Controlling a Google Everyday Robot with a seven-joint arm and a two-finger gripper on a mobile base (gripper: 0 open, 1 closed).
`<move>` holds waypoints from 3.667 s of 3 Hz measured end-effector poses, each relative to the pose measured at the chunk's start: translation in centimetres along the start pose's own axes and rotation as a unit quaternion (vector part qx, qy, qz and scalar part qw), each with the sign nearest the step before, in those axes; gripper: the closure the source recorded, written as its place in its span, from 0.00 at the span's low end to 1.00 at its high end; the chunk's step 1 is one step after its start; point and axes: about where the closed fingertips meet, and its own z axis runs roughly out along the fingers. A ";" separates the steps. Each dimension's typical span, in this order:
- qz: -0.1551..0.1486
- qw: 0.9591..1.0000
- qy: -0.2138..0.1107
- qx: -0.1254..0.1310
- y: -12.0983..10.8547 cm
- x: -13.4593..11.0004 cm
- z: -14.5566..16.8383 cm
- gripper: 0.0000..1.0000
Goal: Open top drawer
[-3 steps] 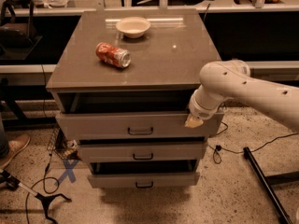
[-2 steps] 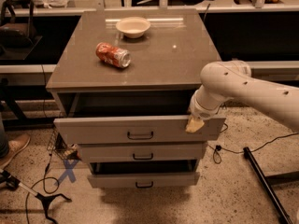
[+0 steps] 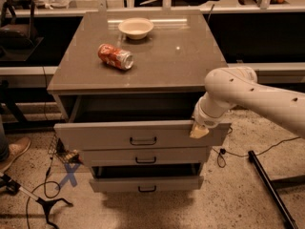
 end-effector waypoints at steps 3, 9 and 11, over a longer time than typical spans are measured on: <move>0.009 1.000 0.002 -0.001 1.4 0.4 -0.6 0.82; -0.047 0.998 -0.016 -0.042 5.3 -0.8 -1.3 0.00; -0.049 0.997 -0.007 -0.061 7.3 -0.5 -2.2 0.38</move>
Offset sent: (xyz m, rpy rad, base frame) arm -0.1744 -0.0428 0.0090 -0.0114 0.0573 -0.1938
